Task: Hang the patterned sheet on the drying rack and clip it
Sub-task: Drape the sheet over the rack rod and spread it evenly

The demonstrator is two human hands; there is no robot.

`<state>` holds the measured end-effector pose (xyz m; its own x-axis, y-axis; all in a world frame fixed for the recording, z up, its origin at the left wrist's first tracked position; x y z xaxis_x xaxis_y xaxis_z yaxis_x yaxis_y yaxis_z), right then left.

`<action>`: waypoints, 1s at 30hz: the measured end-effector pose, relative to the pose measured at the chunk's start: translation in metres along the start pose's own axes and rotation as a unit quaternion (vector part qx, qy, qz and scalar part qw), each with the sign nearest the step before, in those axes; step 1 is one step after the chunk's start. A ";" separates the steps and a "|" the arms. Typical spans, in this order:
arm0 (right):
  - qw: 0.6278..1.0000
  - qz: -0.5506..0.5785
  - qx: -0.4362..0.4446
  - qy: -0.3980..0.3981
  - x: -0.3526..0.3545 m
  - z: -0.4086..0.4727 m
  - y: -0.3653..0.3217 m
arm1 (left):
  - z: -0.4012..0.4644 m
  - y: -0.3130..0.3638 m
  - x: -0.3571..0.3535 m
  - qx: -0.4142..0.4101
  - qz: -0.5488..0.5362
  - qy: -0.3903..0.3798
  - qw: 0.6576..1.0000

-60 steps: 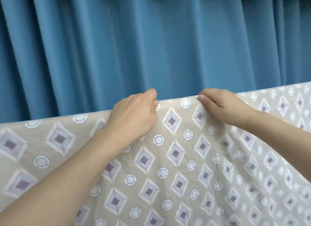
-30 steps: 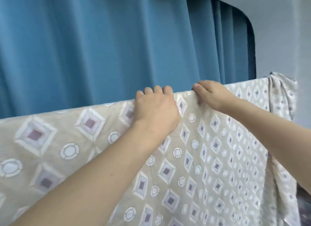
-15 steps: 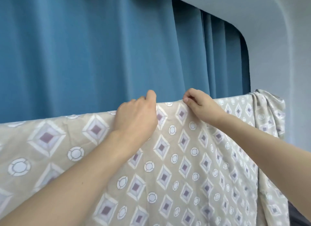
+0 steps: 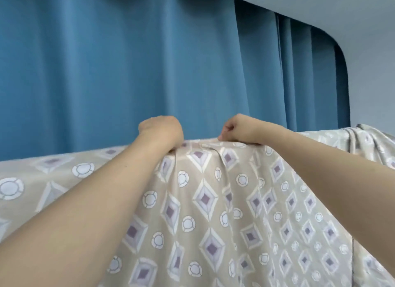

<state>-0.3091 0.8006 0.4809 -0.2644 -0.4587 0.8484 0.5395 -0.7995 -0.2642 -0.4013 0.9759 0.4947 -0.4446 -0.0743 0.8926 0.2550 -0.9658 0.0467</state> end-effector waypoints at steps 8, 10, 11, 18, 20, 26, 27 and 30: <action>0.999 -0.012 -0.035 0.011 0.013 -0.024 0.041 | -0.018 0.075 -0.006 -0.153 -0.107 -0.040 0.982; 0.998 -0.021 -0.053 0.039 0.023 -0.030 0.062 | -0.035 0.106 -0.007 -0.200 -0.112 -0.016 0.973; 0.996 -0.021 -0.068 0.054 0.028 -0.036 0.076 | -0.042 0.118 -0.010 -0.215 -0.095 -0.006 0.972; 0.964 -0.097 -0.174 0.175 0.069 -0.076 0.216 | -0.059 0.213 -0.022 -0.294 -0.056 0.154 0.942; 0.951 -0.132 -0.197 0.199 0.080 -0.086 0.260 | -0.060 0.253 -0.028 -0.316 -0.063 0.193 0.927; 0.911 -0.119 -0.323 0.228 0.096 -0.119 0.369 | -0.028 0.360 -0.055 -0.312 -0.074 0.148 0.936; 0.907 -0.115 -0.341 0.218 0.094 -0.120 0.383 | -0.020 0.374 -0.061 -0.308 -0.077 0.138 0.938; 0.909 -0.136 -0.344 0.191 0.084 -0.115 0.413 | -0.008 0.403 -0.070 -0.318 -0.081 0.158 0.931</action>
<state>-0.2001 0.3879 0.3902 -0.6427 -0.2032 0.7387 -0.1803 -0.8970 -0.4036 -0.2740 0.5902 0.4474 -0.6897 0.1134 0.7152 -0.3526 -0.9152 -0.1949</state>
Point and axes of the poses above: each hand's wrist, its own z-axis towards the middle knuckle, its own x-axis out of the back of the hand, y = z × x, the point moved 8 cm from there along z, towards the middle knuckle, and after that the axes turned 6 degrees about -z, right-handed, at the moved point
